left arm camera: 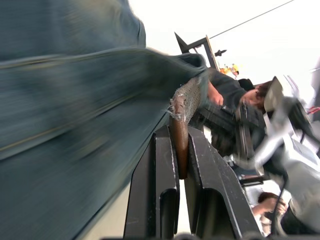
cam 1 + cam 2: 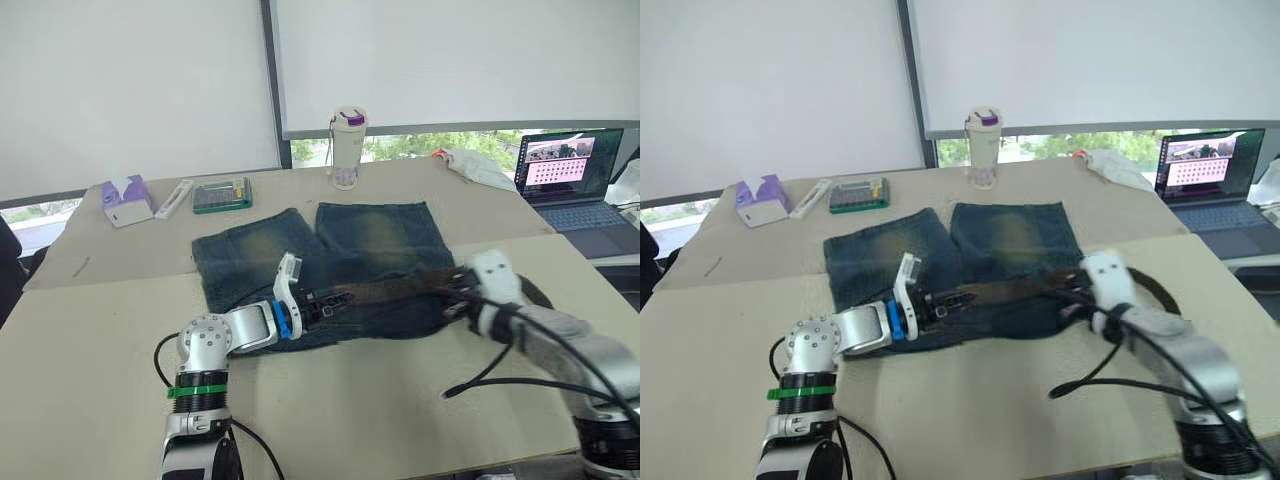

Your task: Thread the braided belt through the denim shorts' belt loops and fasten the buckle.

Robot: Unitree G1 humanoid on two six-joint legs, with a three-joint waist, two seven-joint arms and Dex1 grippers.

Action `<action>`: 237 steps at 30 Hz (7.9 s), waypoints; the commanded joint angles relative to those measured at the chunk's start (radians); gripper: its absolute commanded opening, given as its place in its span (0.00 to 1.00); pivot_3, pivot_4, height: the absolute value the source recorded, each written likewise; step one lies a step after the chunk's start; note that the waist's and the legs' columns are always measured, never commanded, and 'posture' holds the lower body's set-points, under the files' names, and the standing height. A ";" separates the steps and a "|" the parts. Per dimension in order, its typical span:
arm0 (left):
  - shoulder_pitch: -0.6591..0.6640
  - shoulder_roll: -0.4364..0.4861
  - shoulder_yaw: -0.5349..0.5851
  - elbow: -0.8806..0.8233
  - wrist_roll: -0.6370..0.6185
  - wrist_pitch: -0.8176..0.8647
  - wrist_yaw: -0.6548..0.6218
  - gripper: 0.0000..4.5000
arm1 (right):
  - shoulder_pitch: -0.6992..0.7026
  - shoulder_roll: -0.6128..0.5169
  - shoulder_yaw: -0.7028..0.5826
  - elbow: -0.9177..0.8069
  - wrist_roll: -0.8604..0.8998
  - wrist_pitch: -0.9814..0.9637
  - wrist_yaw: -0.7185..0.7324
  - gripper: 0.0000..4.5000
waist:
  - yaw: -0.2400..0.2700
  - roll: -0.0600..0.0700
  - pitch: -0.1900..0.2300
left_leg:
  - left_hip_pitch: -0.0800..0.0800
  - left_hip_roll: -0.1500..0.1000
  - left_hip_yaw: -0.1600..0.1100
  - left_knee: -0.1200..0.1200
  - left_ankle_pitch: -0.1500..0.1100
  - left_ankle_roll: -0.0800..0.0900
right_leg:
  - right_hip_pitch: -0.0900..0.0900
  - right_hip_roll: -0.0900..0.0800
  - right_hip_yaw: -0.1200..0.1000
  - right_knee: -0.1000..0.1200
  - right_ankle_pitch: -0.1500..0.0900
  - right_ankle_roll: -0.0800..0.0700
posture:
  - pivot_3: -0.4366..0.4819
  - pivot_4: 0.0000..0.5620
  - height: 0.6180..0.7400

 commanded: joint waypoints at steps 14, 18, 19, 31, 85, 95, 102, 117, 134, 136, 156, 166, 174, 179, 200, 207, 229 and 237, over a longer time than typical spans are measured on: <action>-0.013 -0.034 0.149 -0.009 -0.294 0.024 0.144 0.00 | 0.245 -0.063 -0.377 -0.358 0.652 0.176 0.295 0.62 | 0.013 -0.007 0.005 | -0.005 0.001 -0.002 0.001 0.000 0.000 | 0.003 0.000 -0.002 -0.001 0.000 0.000 | 0.48 0.27 1.00; -0.029 -0.054 0.139 0.009 -0.387 0.027 0.190 0.00 | 0.183 0.076 -0.229 -0.373 0.614 0.156 0.057 0.70 | -0.005 -0.012 0.004 | -0.004 0.003 -0.001 0.001 0.000 0.000 | 0.003 0.000 -0.002 0.000 0.000 0.000 | 0.48 0.27 1.00; -0.031 -0.050 0.129 0.012 -0.399 0.030 0.195 0.00 | 0.158 0.116 -0.205 -0.355 0.606 0.151 0.005 0.70 | -0.007 -0.011 0.004 | -0.003 0.003 0.000 0.001 0.000 -0.001 | 0.003 0.001 -0.001 0.000 0.000 0.000 | 0.48 0.27 1.00; -0.040 0.024 0.026 0.016 -0.502 0.021 0.195 0.00 | -0.021 0.458 -0.139 -0.184 0.761 0.061 -0.288 0.61 | -0.002 -0.003 -0.001 | 0.000 0.000 -0.002 0.001 0.001 -0.002 | -0.001 -0.001 0.000 0.000 0.001 -0.001 | 0.48 0.27 1.00; 0.292 0.414 -0.502 -0.188 0.654 -0.849 -0.681 0.99 | -0.143 0.280 0.016 0.126 0.348 -0.012 -0.111 0.00 | -0.027 0.000 -0.001 | 0.001 0.004 0.002 -0.002 -0.006 0.010 | -0.001 0.002 0.000 -0.001 0.000 -0.002 | 0.48 0.27 1.00; 0.295 0.413 -0.491 -0.196 0.663 -0.841 -0.695 0.99 | -0.141 0.288 -0.066 0.059 0.441 0.001 -0.077 0.00 | -0.025 0.001 -0.001 | 0.001 0.004 0.001 -0.002 -0.006 0.010 | -0.001 0.002 0.000 -0.001 0.000 -0.002 | 0.48 0.27 1.00; 0.283 0.412 -0.492 -0.191 0.669 -0.841 -0.701 0.99 | -0.140 0.279 0.019 0.120 0.306 -0.045 -0.091 0.00 | -0.026 0.001 -0.001 | 0.001 0.003 0.001 -0.002 -0.006 0.010 | -0.001 0.001 0.000 0.000 0.000 -0.002 | 0.48 0.27 1.00; 0.281 0.397 -0.491 -0.162 0.701 -0.858 -0.692 0.99 | -0.158 0.289 0.155 0.250 0.099 -0.139 -0.050 0.00 | -0.028 0.002 -0.002 | 0.002 0.004 0.002 -0.002 -0.006 0.010 | -0.001 0.002 0.000 0.000 0.000 -0.002 | 0.48 0.27 1.00; 0.281 0.378 -0.494 -0.153 0.736 -0.848 -0.680 0.99 | -0.208 0.424 0.147 0.200 0.131 -0.098 0.013 0.00 | -0.034 0.002 -0.002 | 0.003 0.005 0.002 -0.003 -0.006 0.010 | -0.001 0.003 0.000 0.000 0.000 -0.002 | 0.48 0.27 1.00; 0.279 0.378 -0.495 -0.154 0.736 -0.845 -0.678 0.99 | -0.216 0.424 0.142 0.204 0.122 -0.091 0.015 0.00 | -0.034 0.002 -0.002 | 0.003 0.005 0.002 -0.003 -0.006 0.010 | -0.001 0.002 0.001 0.000 0.000 -0.002 | 0.48 0.27 1.00; 0.293 0.387 -0.500 -0.179 0.757 -0.801 -0.659 0.99 | -0.248 0.543 0.002 0.245 0.225 0.034 -0.016 0.00 | -0.032 0.003 -0.003 | 0.003 0.004 0.001 -0.003 -0.006 0.010 | -0.001 0.002 0.001 0.000 0.000 -0.002 | 0.48 0.27 1.00; 0.291 0.384 -0.493 -0.193 0.751 -0.781 -0.650 0.99 | -0.269 0.574 -0.112 0.253 0.321 0.133 -0.086 0.00 | -0.030 0.004 -0.004 | 0.003 0.003 0.001 -0.003 -0.006 0.010 | -0.001 0.001 0.001 0.001 0.000 -0.002 | 0.48 0.27 1.00; 0.286 0.383 -0.492 -0.206 0.748 -0.764 -0.642 0.99 | -0.214 0.441 0.187 0.219 0.136 0.022 -0.025 0.00 | -0.031 0.005 -0.004 | 0.003 0.003 0.002 -0.003 -0.006 0.011 | -0.001 0.001 0.000 0.000 0.000 -0.002 | 0.48 0.27 1.00; 0.290 0.383 -0.482 -0.214 0.744 -0.752 -0.631 0.99 | -0.224 0.408 0.235 0.226 0.097 -0.017 0.009 0.00 | -0.031 0.005 -0.004 | 0.003 0.004 0.001 -0.002 -0.006 0.010 | -0.001 0.002 0.000 0.000 0.000 -0.002 | 0.48 0.27 1.00; 0.145 0.216 -0.074 -0.211 0.267 -0.270 -0.386 0.99 | -0.256 0.658 -0.040 0.212 0.435 0.123 -0.048 0.00 | -0.032 0.005 -0.004 | 0.002 0.003 -0.001 -0.002 -0.006 0.010 | -0.003 0.001 -0.001 0.001 0.000 -0.002 | 0.48 0.27 1.00; 0.117 0.180 -0.019 -0.197 0.141 -0.153 -0.314 0.99 | -0.257 0.655 -0.050 0.178 0.473 0.121 -0.071 0.00 | -0.036 0.005 -0.004 | 0.002 0.003 -0.001 -0.002 -0.005 0.009 | -0.003 0.001 -0.001 0.002 0.000 -0.002 | 0.48 0.27 1.00; 0.138 0.173 -0.001 -0.217 0.005 -0.151 -0.237 0.69 | -0.249 0.640 -0.049 0.180 0.505 0.103 -0.088 0.00 | -0.034 0.005 -0.004 | 0.001 0.003 -0.001 -0.002 -0.002 0.003 | -0.003 0.001 0.000 0.001 0.000 -0.002 | 0.48 0.27 1.00; 0.127 0.161 -0.016 -0.191 0.020 -0.185 -0.216 0.23 | -0.236 0.589 -0.003 0.149 0.453 0.072 -0.069 0.00 | -0.032 0.005 -0.004 | 0.001 0.003 -0.001 -0.002 -0.002 0.003 | -0.003 0.001 0.000 0.001 0.000 -0.002 | 0.48 0.27 1.00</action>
